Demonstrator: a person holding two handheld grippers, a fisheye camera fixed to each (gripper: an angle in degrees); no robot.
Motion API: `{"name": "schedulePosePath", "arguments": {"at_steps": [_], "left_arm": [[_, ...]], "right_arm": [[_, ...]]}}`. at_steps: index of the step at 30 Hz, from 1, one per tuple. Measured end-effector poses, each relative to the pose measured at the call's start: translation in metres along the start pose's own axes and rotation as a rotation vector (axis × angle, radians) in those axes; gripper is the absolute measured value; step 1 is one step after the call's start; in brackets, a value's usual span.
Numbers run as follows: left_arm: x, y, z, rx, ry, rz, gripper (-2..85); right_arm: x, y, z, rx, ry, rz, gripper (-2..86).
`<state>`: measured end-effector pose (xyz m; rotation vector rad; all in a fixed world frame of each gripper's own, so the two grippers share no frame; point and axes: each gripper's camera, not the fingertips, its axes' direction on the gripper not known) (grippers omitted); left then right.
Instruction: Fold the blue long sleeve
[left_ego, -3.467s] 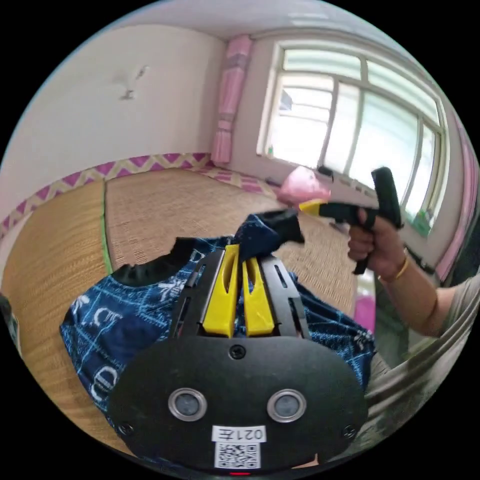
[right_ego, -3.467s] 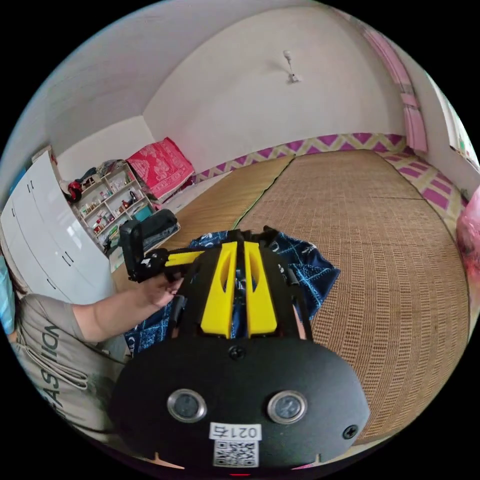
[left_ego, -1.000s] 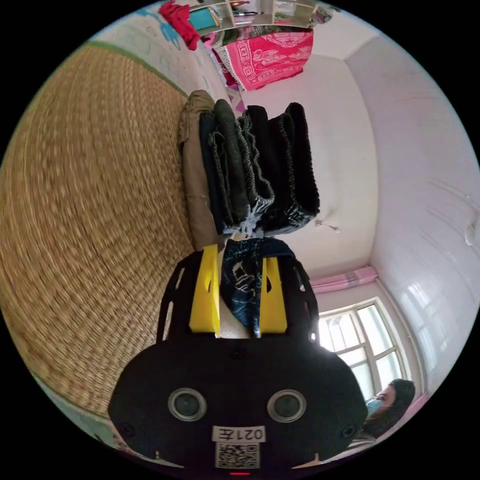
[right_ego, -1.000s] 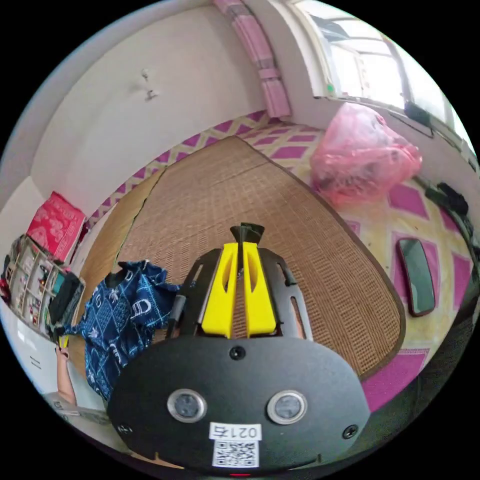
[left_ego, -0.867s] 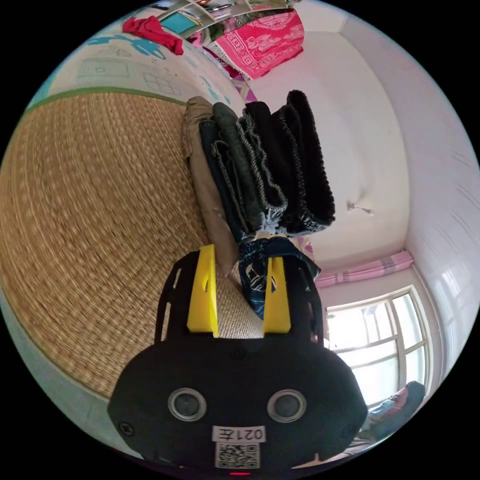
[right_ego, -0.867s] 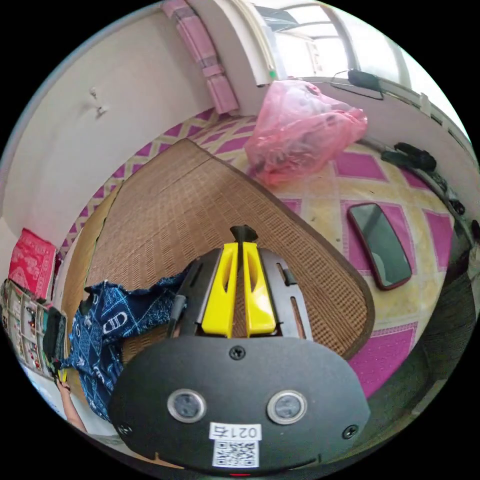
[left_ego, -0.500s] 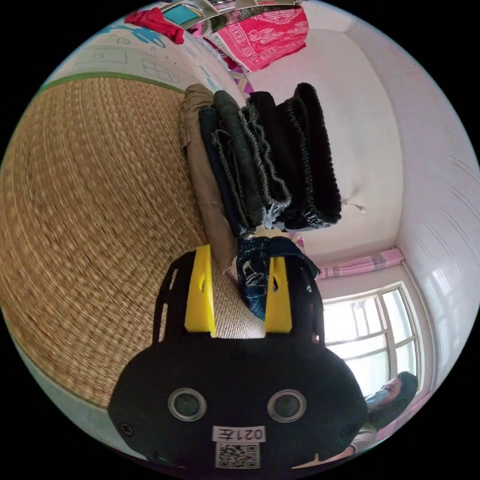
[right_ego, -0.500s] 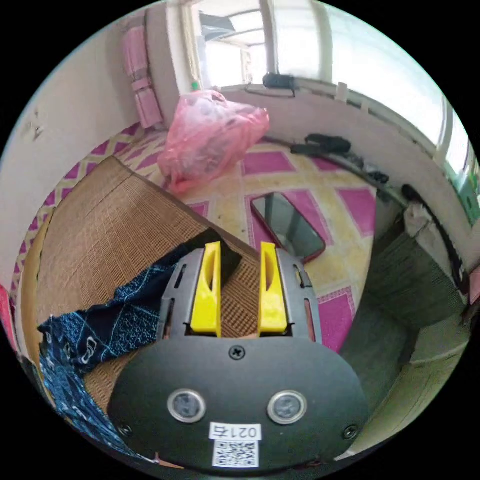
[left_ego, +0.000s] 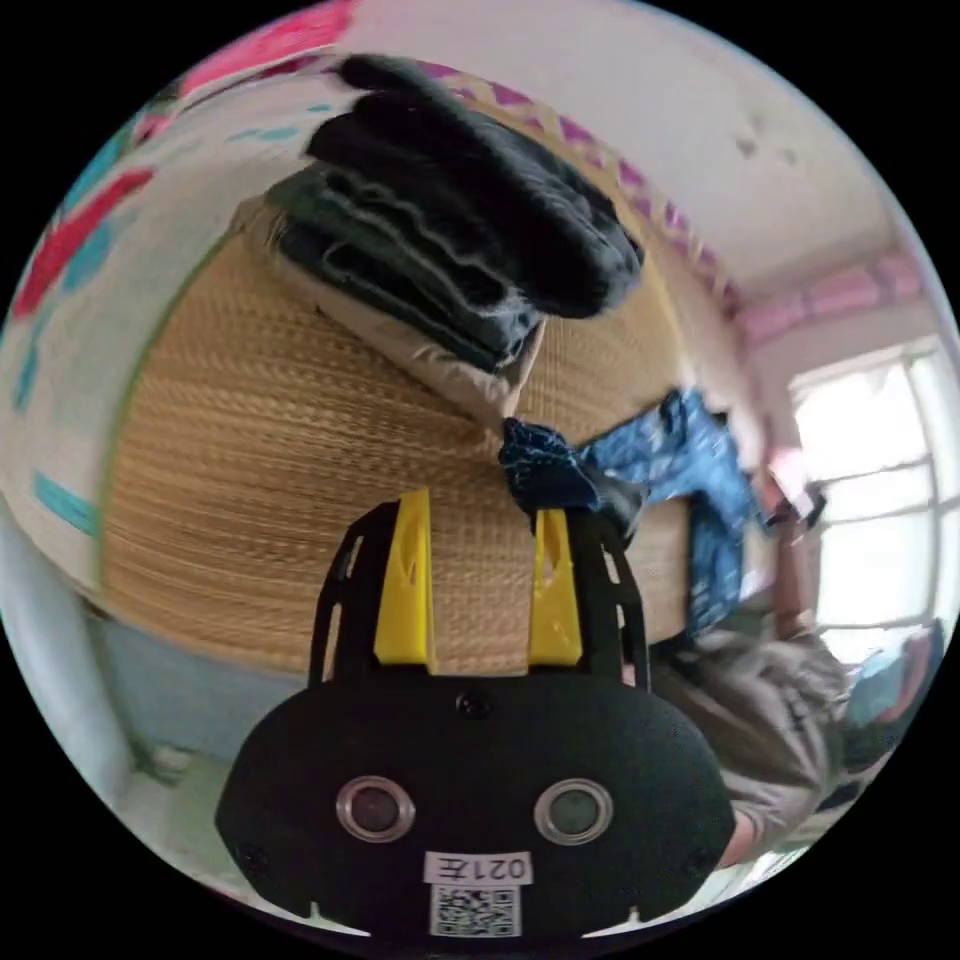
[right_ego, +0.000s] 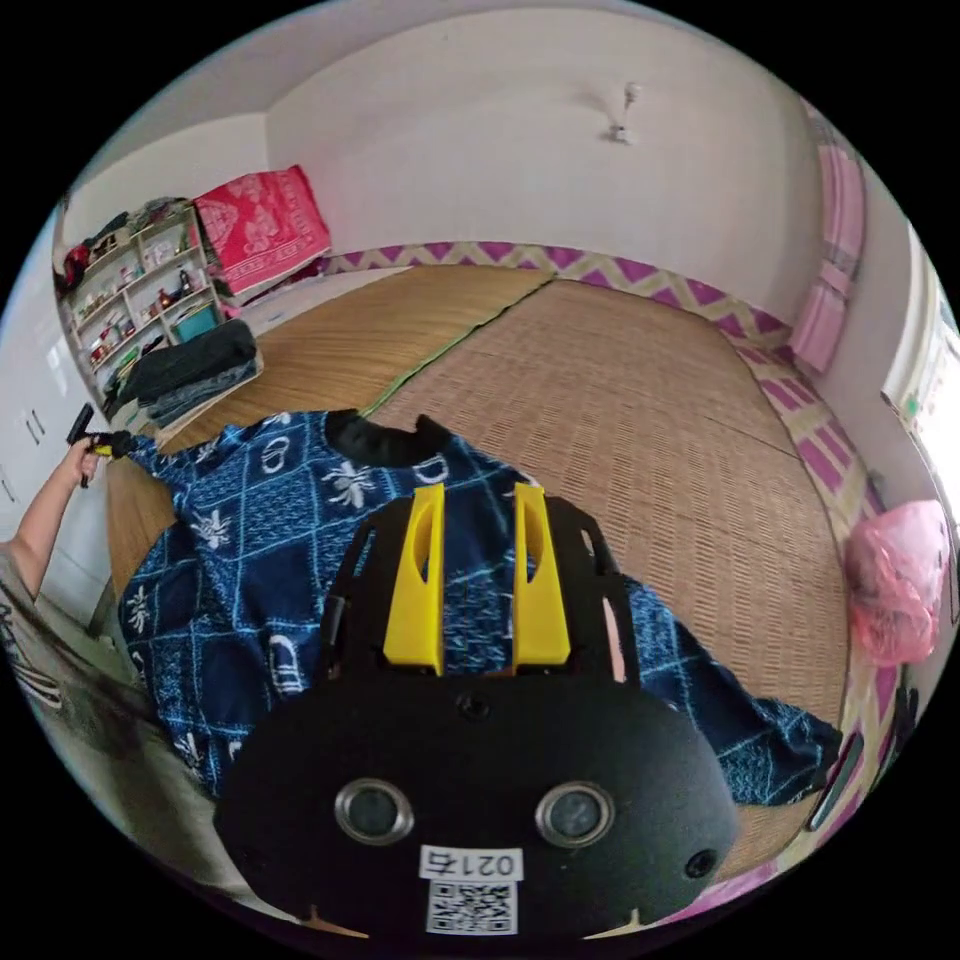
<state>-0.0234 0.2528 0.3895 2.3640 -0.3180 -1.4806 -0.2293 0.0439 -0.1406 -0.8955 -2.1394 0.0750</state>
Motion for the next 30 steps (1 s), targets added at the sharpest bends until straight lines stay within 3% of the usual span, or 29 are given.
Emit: {"name": "schedulePosePath", "arguments": {"at_steps": [3,5,8,9,10,11,20,25,30], "left_arm": [[0.052,-0.032,-0.035,-0.162,-0.313,0.183,16.3],[0.051,-0.036,-0.076,-0.059,-0.377,0.151,13.7],[0.027,-0.038,-0.11,-0.113,-0.385,0.099,6.0],[0.013,-0.026,-0.143,0.091,-0.304,0.018,4.6],[0.002,-0.015,-0.158,0.212,-0.109,0.029,2.3],[0.001,-0.015,-0.156,0.219,-0.048,0.039,1.6],[0.151,-0.115,-0.037,0.297,0.127,0.426,-0.7],[0.256,-0.241,0.064,0.165,0.199,0.6,2.5],[0.309,-0.33,0.137,-0.006,0.173,0.634,10.1]], "right_arm": [[-0.063,-0.003,0.021,-0.008,-0.094,-0.088,10.2],[-0.093,-0.001,0.03,-0.018,-0.1,-0.15,10.0],[-0.128,0.009,0.041,-0.014,-0.052,-0.234,9.7],[-0.135,0.015,0.045,-0.017,-0.052,-0.24,9.6],[-0.137,0.02,0.047,-0.012,-0.062,-0.235,9.4],[-0.138,0.023,0.048,-0.009,-0.061,-0.23,9.4],[-0.089,0.02,0.11,-0.089,-0.059,-0.202,9.6],[-0.031,-0.013,0.183,-0.209,-0.061,-0.262,10.6],[0.033,-0.014,0.251,-0.393,-0.184,-0.223,11.1]]}}
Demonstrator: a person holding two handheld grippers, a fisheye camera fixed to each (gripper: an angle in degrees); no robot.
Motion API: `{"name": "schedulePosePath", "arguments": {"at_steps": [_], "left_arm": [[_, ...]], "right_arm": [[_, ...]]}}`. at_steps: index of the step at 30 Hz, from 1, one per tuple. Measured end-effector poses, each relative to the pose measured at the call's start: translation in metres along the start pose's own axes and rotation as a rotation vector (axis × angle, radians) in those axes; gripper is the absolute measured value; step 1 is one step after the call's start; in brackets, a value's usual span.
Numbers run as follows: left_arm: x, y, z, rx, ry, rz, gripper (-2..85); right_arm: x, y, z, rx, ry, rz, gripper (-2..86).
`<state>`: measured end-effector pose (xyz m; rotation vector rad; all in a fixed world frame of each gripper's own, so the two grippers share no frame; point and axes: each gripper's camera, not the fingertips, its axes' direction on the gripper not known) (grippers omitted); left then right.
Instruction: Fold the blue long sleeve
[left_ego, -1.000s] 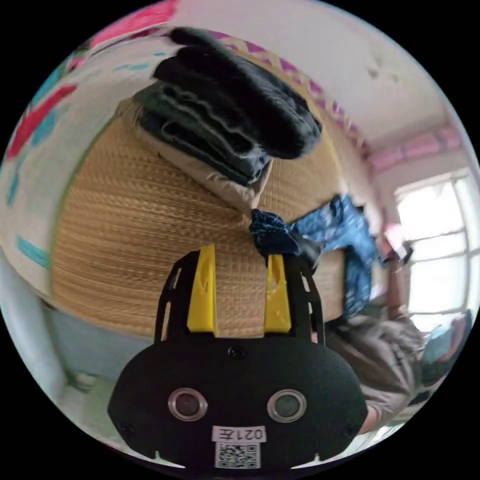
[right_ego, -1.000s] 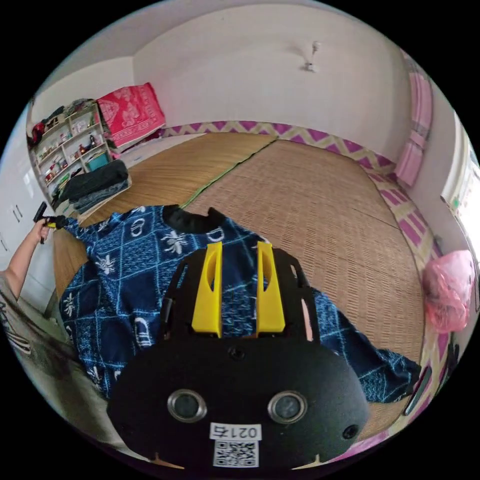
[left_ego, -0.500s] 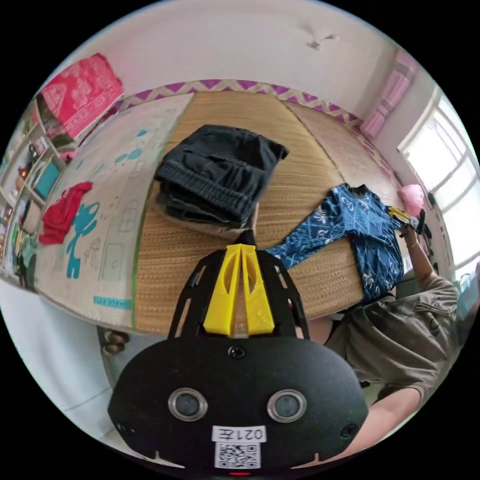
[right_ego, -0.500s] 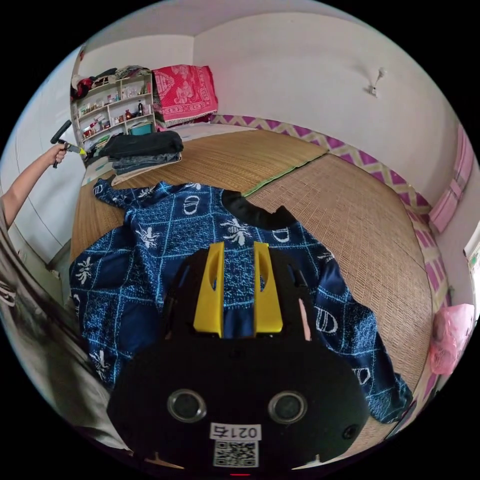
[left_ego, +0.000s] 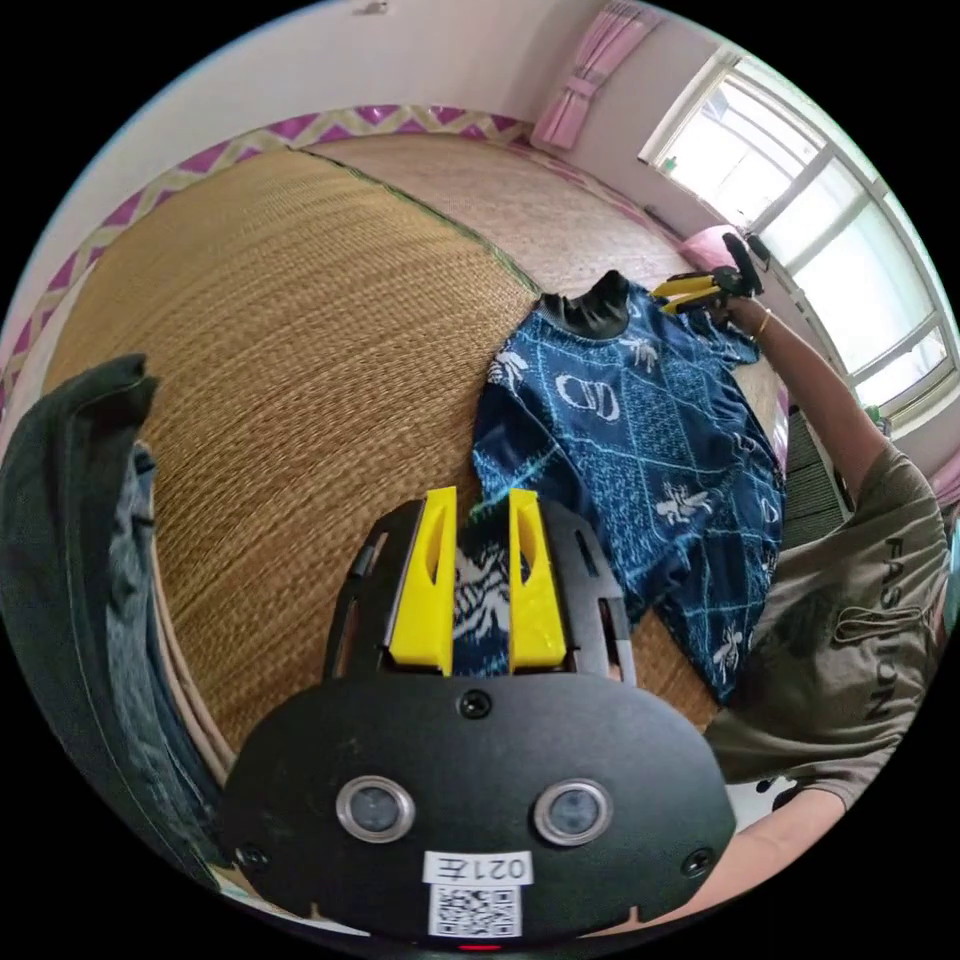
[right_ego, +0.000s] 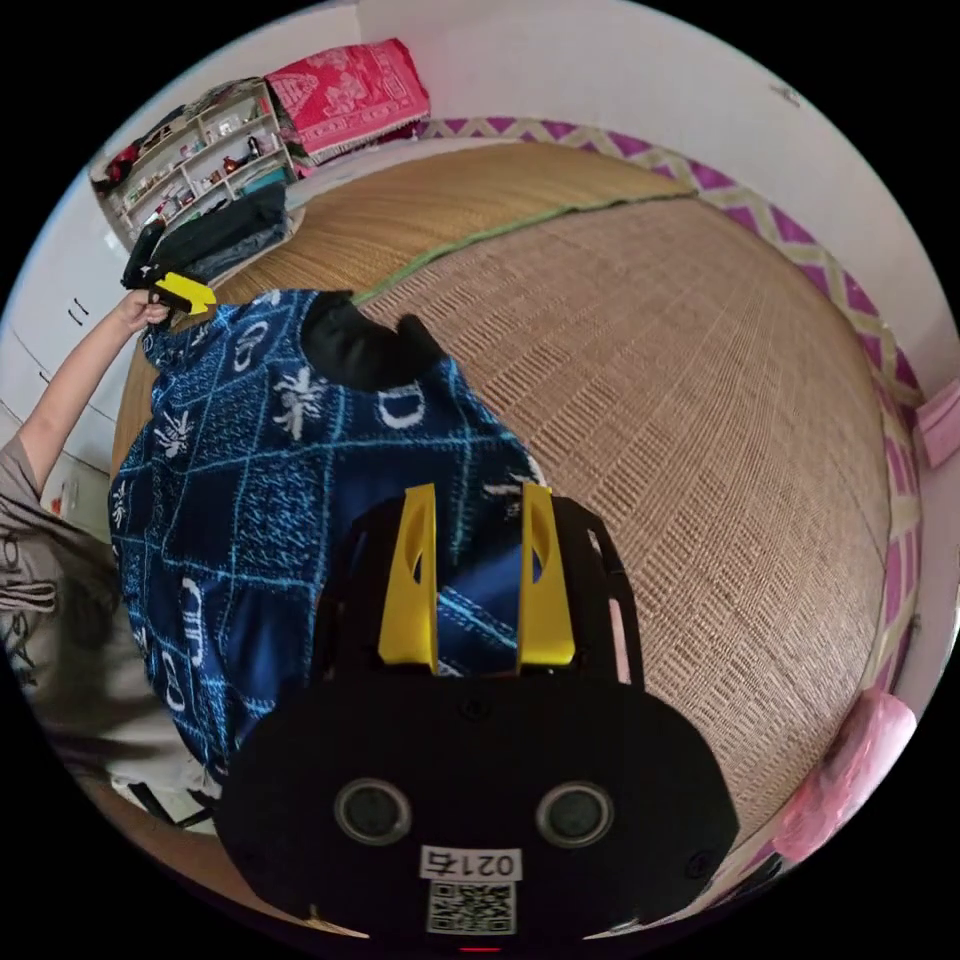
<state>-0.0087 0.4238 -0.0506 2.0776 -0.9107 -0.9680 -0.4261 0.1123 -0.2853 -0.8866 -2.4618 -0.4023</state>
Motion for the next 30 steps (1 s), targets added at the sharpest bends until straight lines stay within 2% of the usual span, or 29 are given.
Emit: {"name": "schedulePosePath", "arguments": {"at_steps": [3,5,6,8,9,12,14,17,20,22,24,25,26,27,29,30], "left_arm": [[-0.02,-0.019,-0.004,0.051,0.045,-0.028,11.5],[-0.025,-0.022,-0.003,0.063,0.085,-0.006,11.4],[-0.029,-0.023,-0.003,0.064,0.058,-0.023,9.5],[-0.036,-0.024,-0.003,0.044,-0.05,-0.05,4.4],[-0.042,-0.026,-0.003,0.039,-0.029,-0.041,0.6],[-0.063,-0.03,-0.008,0.039,0.011,-0.061,-0.6],[-0.078,-0.034,-0.013,0.058,-0.065,-0.111,-0.8],[-0.111,-0.051,-0.02,0.071,-0.148,-0.18,-0.8],[-0.14,-0.072,-0.026,0.141,-0.09,-0.22,-0.7],[-0.134,-0.094,-0.03,0.188,0.13,-0.066,0.0],[-0.123,-0.11,-0.02,0.084,0.267,0.045,2.7],[-0.115,-0.118,-0.006,-0.035,0.209,0.058,7.1],[-0.11,-0.119,0.0,-0.083,0.161,0.073,7.4],[-0.104,-0.119,-0.007,-0.032,0.066,0.074,8.2],[-0.105,-0.12,-0.009,-0.04,0.018,0.043,8.1],[-0.105,-0.121,-0.01,-0.034,0.003,0.026,4.5]], "right_arm": [[0.037,0.01,0.006,0.047,-0.134,0.042,10.1],[0.048,0.016,0.011,0.052,-0.082,0.063,12.5],[0.052,0.021,0.015,0.055,-0.031,0.056,12.8],[0.057,0.027,0.024,0.052,-0.058,0.039,12.4],[0.053,0.03,0.03,0.07,-0.037,0.024,9.9],[0.041,0.022,0.052,-0.002,-0.213,-0.102,0.5],[0.033,0.019,0.057,0.0,-0.16,-0.161,-0.4],[0.055,0.005,0.064,-0.006,-0.073,-0.059,-0.7],[0.077,-0.014,0.074,-0.03,-0.036,-0.002,-0.8],[0.093,-0.031,0.08,-0.055,0.009,0.055,-0.8],[0.102,-0.042,0.079,-0.053,0.041,0.082,-0.8],[0.106,-0.047,0.078,-0.051,0.052,0.089,-0.8],[0.109,-0.049,0.078,-0.054,0.059,0.098,-0.8],[0.112,-0.052,0.078,-0.05,0.092,0.109,-0.8],[0.118,-0.053,0.08,-0.05,0.111,0.124,-0.9],[0.121,-0.051,0.083,-0.052,0.103,0.137,-0.9]]}}
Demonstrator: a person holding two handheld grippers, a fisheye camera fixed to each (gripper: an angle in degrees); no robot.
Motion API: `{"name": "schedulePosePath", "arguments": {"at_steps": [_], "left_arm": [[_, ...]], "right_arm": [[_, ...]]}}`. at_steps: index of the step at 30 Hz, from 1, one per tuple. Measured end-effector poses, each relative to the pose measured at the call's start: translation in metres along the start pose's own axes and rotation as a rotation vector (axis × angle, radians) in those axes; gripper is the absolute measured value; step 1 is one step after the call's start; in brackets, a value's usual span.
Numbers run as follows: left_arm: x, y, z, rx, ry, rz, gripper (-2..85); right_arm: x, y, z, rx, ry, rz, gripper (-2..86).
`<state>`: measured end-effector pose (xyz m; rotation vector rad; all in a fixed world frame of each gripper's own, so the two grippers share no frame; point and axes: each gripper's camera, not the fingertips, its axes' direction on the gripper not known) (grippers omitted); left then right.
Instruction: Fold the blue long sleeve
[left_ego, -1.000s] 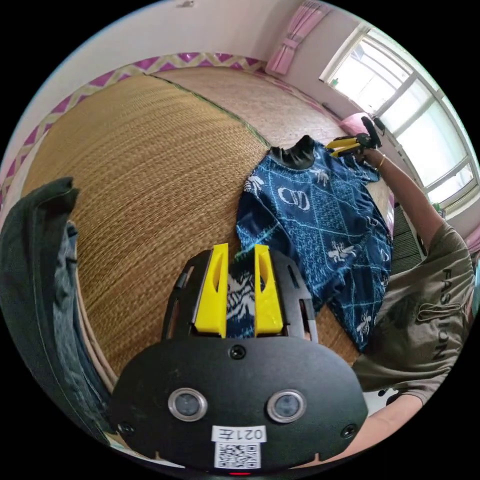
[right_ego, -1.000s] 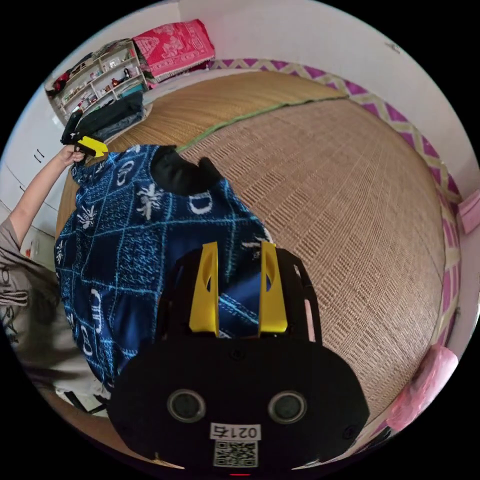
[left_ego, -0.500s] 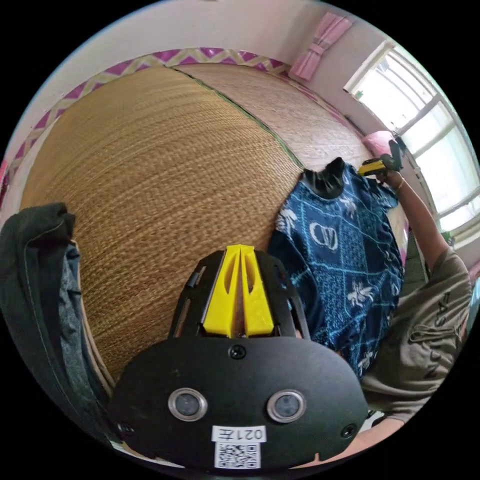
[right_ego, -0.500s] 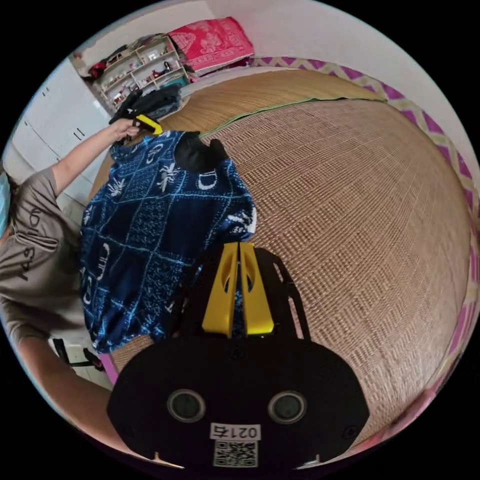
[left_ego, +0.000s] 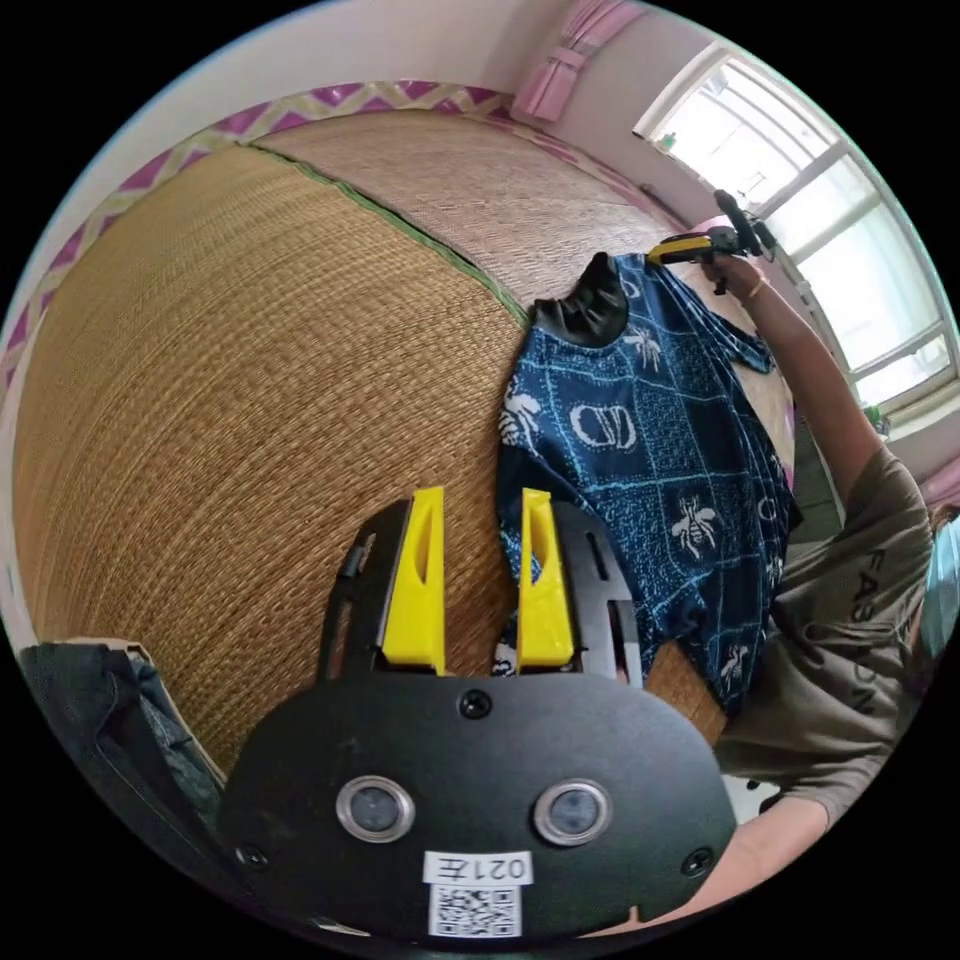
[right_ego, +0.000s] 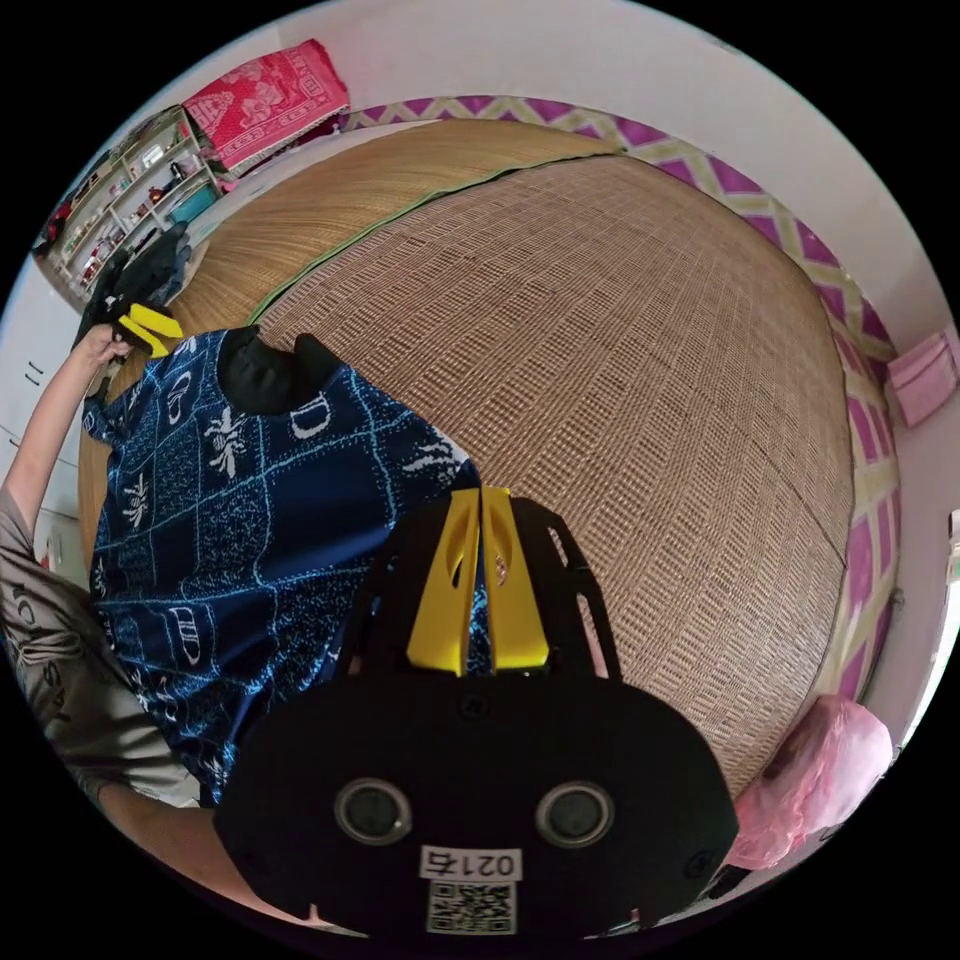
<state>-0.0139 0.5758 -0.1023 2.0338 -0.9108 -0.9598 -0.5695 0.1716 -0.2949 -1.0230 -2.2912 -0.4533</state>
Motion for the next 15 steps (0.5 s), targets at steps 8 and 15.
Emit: {"name": "schedulePosePath", "arguments": {"at_steps": [8,15], "left_arm": [[-0.024,-0.035,-0.018,0.005,-0.12,-0.068,-0.8],[-0.041,-0.082,-0.041,0.04,0.247,0.06,0.8]], "right_arm": [[0.005,0.014,0.011,0.02,0.028,0.043,-1.0],[0.032,0.014,-0.012,0.044,0.091,0.094,-1.0]]}}
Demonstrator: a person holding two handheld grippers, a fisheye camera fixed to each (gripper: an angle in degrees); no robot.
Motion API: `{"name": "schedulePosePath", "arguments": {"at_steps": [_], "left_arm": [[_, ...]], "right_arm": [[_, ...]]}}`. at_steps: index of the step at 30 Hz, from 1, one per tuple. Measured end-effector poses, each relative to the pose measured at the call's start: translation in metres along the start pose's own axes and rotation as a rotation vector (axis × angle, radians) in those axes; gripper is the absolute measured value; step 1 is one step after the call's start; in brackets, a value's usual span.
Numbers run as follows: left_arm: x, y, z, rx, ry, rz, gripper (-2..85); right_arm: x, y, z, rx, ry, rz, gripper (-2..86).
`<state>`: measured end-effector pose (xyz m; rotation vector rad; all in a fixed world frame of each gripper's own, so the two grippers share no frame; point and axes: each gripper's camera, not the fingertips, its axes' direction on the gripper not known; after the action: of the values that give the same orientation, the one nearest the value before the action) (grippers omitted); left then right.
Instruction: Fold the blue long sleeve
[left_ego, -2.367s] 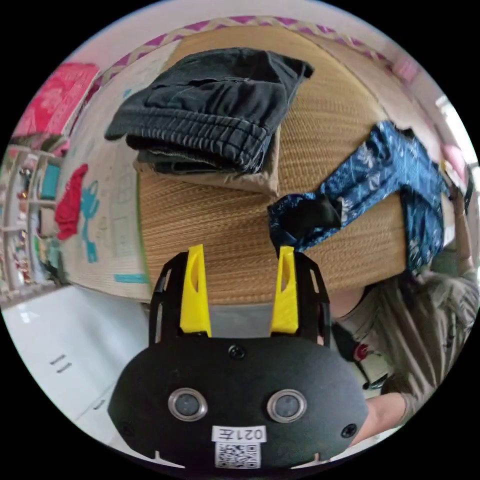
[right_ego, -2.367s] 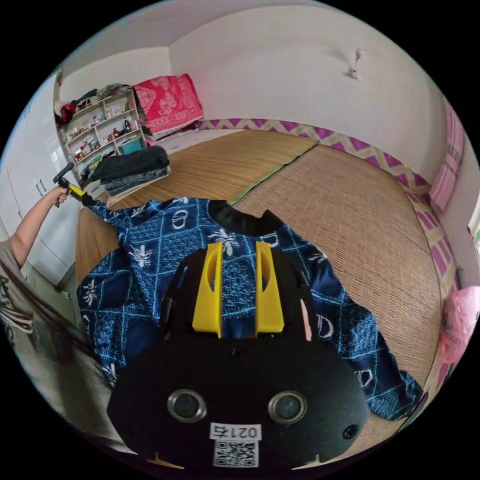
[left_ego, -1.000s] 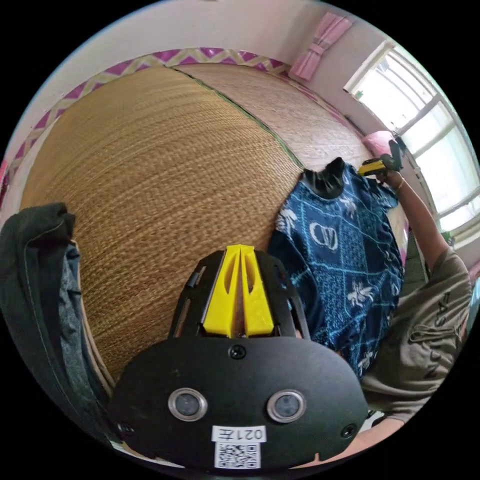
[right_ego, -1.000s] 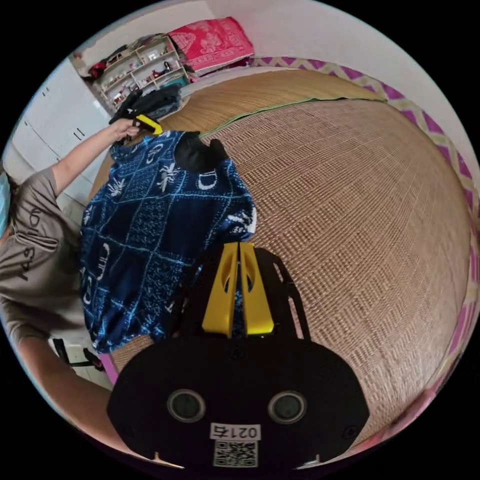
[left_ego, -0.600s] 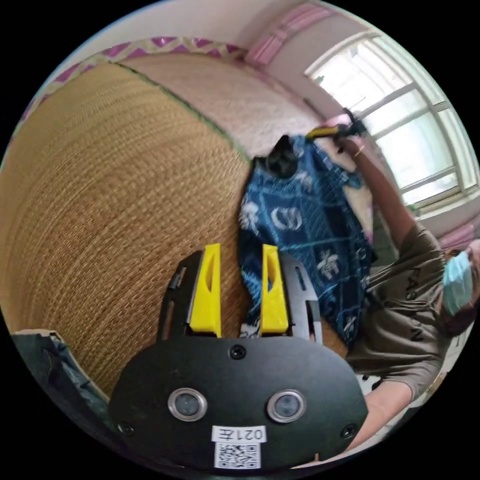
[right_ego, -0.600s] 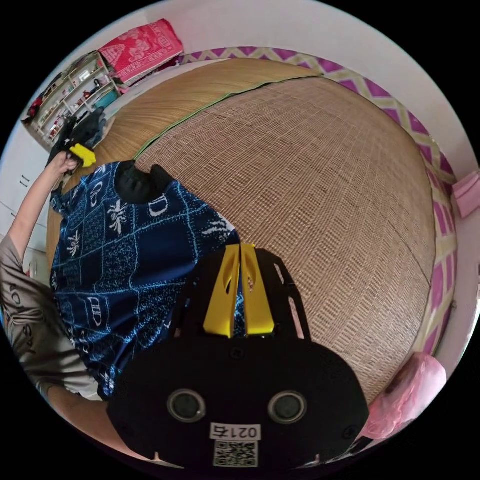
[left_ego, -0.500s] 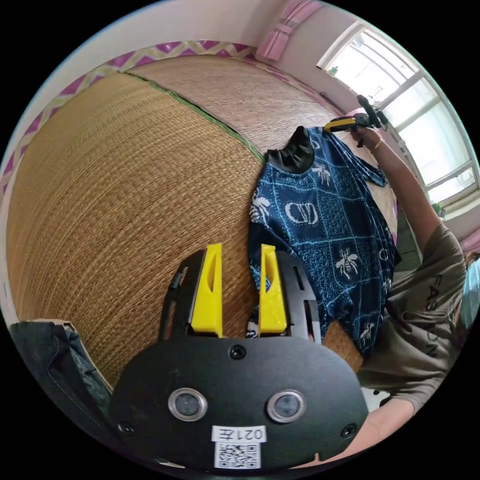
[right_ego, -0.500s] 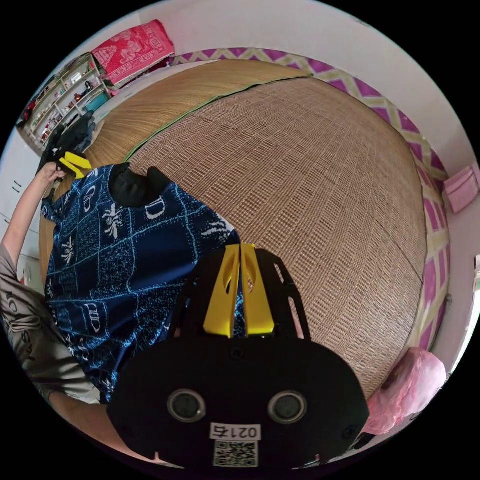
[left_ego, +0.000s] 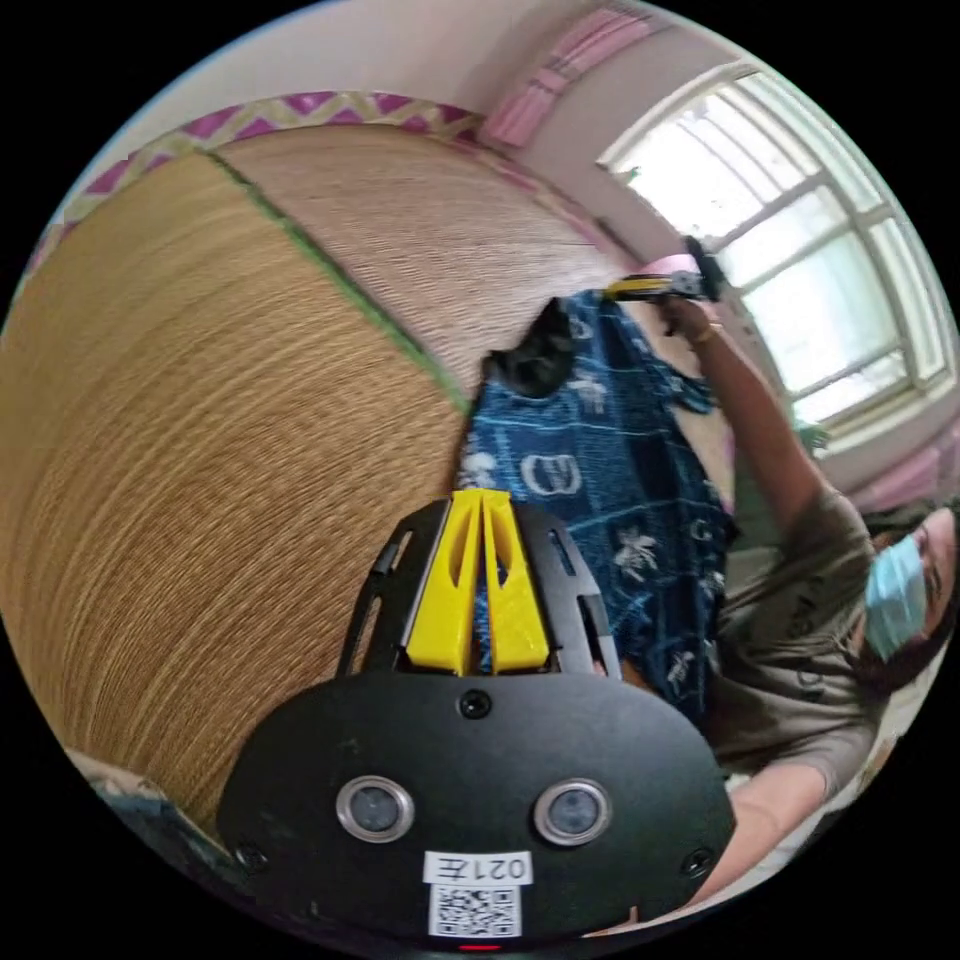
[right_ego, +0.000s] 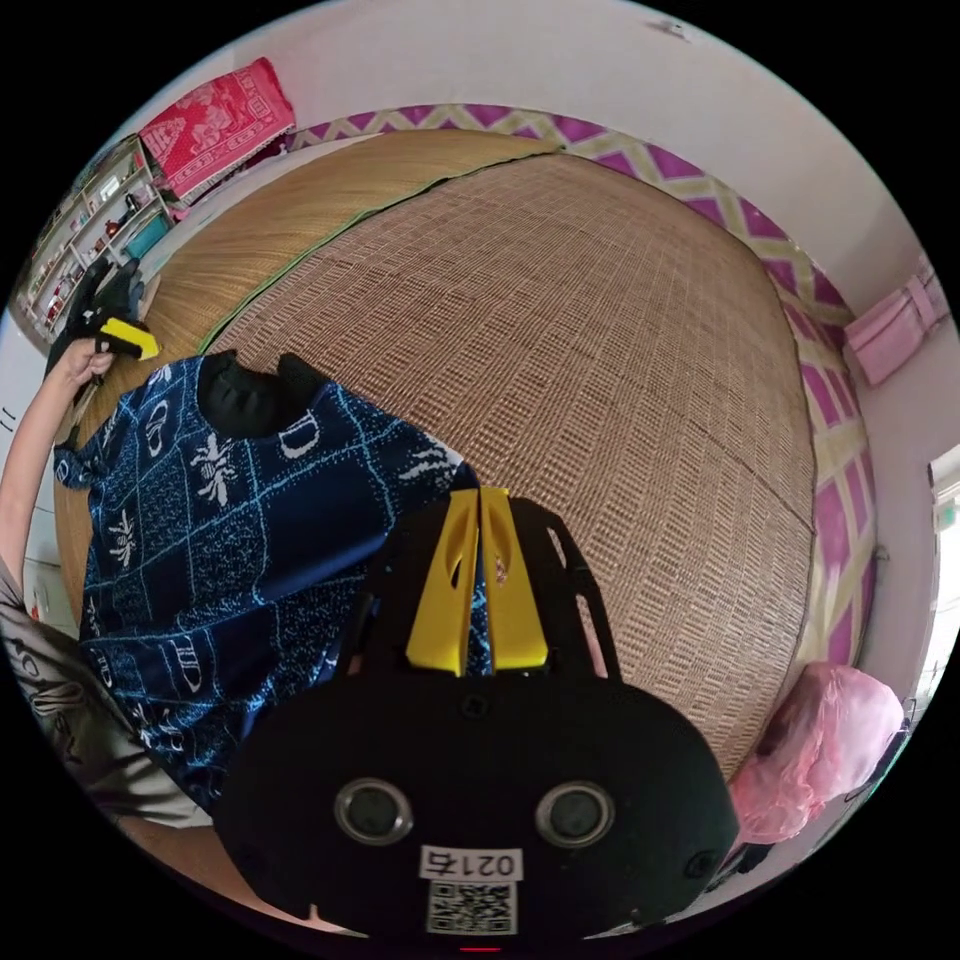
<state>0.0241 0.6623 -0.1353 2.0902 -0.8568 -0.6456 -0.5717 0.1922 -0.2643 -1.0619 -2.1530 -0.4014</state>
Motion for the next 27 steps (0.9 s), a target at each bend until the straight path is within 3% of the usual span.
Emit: {"name": "schedulePosePath", "arguments": {"at_steps": [2,5,11,18,22,26,27], "left_arm": [[-0.004,-0.003,0.008,-0.071,-0.092,-0.055,7.5],[-0.006,-0.002,0.0,-0.069,-0.076,-0.074,8.9],[0.012,-0.007,-0.004,-0.195,-0.058,-0.016,-0.1],[-0.005,-0.026,-0.077,-0.05,-0.276,-0.132,-0.9],[-0.013,-0.03,-0.096,-0.033,-0.267,-0.187,-0.8],[-0.006,0.003,-0.131,0.076,-0.267,-0.199,-0.6],[-0.002,0.022,-0.15,0.114,-0.338,-0.225,-0.8]], "right_arm": [[0.006,0.003,-0.005,0.01,-0.009,0.009,-1.0],[0.01,0.012,-0.008,0.033,-0.029,0.009,-1.0],[0.018,0.031,-0.014,0.072,-0.077,0.061,-1.0],[0.029,0.038,-0.032,0.064,-0.048,0.093,-0.8],[0.035,0.038,-0.048,0.105,-0.005,0.11,0.0],[0.053,0.05,-0.037,0.026,-0.096,0.18,4.4],[0.063,0.064,-0.045,0.057,-0.152,0.199,6.6]]}}
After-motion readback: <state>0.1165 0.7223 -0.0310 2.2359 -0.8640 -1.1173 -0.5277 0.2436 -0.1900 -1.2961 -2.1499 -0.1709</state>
